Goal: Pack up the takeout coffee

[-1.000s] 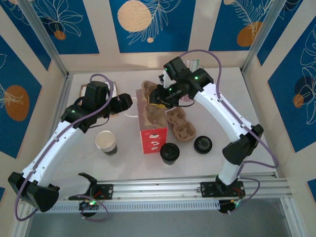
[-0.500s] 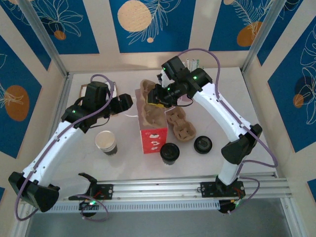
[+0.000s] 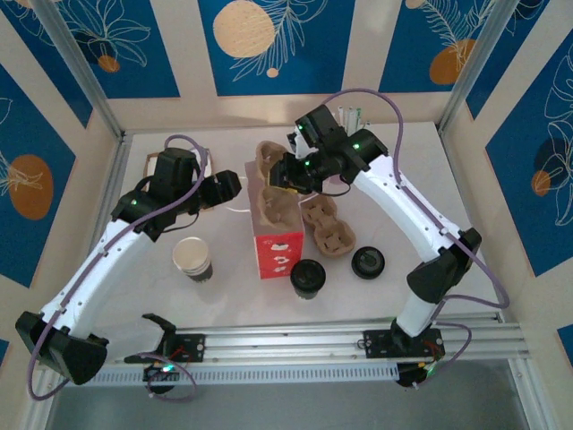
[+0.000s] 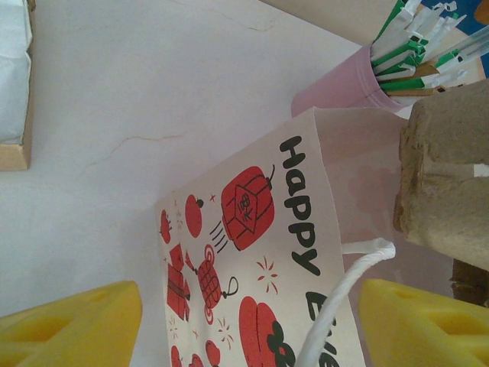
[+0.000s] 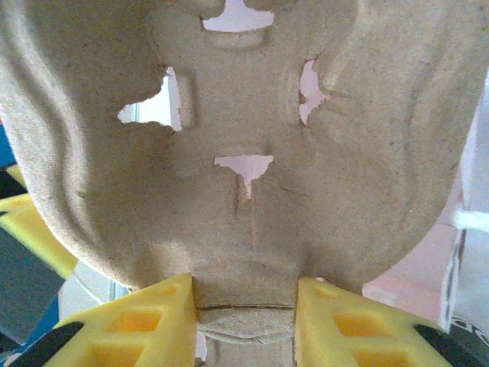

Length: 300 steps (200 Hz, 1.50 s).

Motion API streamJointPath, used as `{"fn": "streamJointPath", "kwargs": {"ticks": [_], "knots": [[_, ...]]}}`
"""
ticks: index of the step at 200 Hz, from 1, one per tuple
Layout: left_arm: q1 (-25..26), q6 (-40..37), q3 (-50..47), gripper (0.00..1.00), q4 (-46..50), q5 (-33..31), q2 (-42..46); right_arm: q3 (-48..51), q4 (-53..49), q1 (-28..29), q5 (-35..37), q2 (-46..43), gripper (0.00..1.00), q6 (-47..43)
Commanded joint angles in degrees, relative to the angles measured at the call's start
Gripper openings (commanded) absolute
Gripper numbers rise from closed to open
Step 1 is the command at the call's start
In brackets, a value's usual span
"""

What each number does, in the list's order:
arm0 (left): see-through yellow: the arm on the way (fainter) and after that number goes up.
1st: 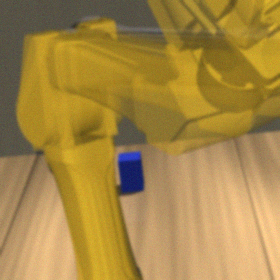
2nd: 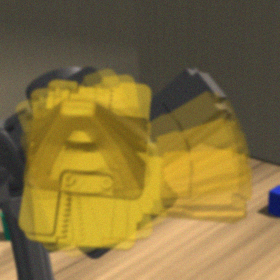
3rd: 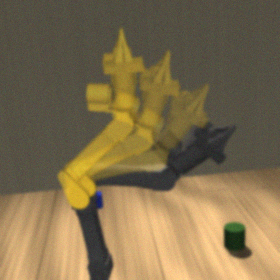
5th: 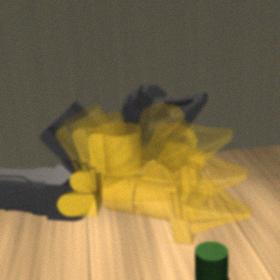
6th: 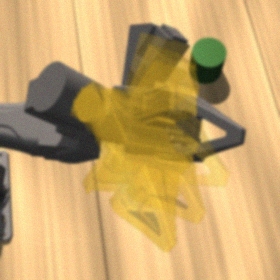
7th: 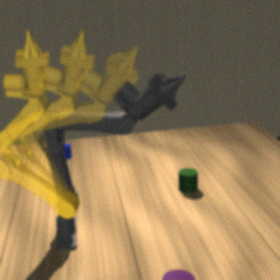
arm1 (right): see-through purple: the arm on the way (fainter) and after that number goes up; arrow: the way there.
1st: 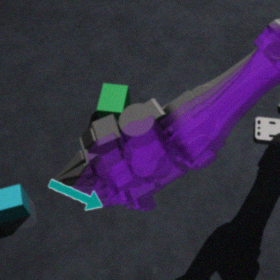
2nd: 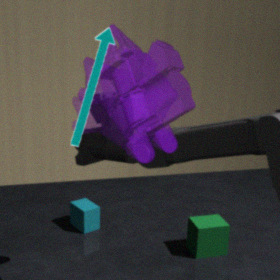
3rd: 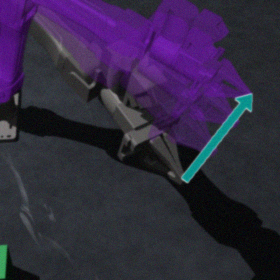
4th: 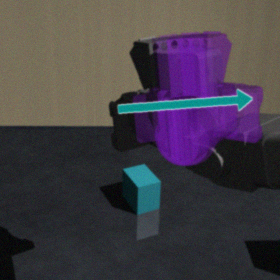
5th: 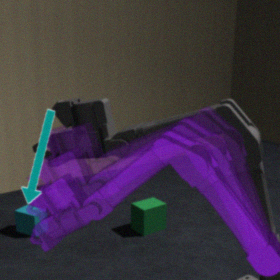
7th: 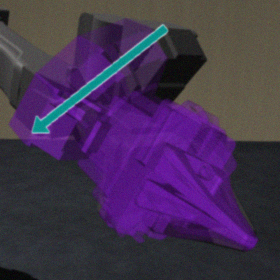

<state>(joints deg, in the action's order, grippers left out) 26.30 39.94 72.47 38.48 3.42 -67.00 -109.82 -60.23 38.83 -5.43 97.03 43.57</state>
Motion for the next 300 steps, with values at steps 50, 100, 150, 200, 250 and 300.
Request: {"fn": "streamJointPath", "kwargs": {"ticks": [50,100,150,200,250,300], "knots": [[-0.82,-0.05,-0.14,0.75,-1.11,1.16,-0.91,2.18,-0.97,2.45,0.58,-4.24,0.36,0.54],[-0.82,0.14,0.39,0.75,-1.24,0.91,-1.33,2.07,-2.82,3.24,1.21,-4.33,0.36,-0.5],[-0.85,-0.03,0.92,0.75,-1.04,0.45,-1.72,3.48,-3.79,2.41,0.08,-3.09,0.36,-0.86],[-0.9,-0.08,0.99,0.75,-0.86,0.18,-1.82,5.62,-2.42,1.25,-1.73,-2.58,0.35,-1.13],[-0.89,-0.26,1.05,0.75,-0.86,0.23,-2.06,6.46,-2.09,0.92,-2.19,-1.41,0.35,-1.43],[-0.9,-0.47,1.02,0.73,-1.08,0.61,-2.36,5.11,-3.14,0.41,-0.39,-0.98,0.35,-1.73]]}}
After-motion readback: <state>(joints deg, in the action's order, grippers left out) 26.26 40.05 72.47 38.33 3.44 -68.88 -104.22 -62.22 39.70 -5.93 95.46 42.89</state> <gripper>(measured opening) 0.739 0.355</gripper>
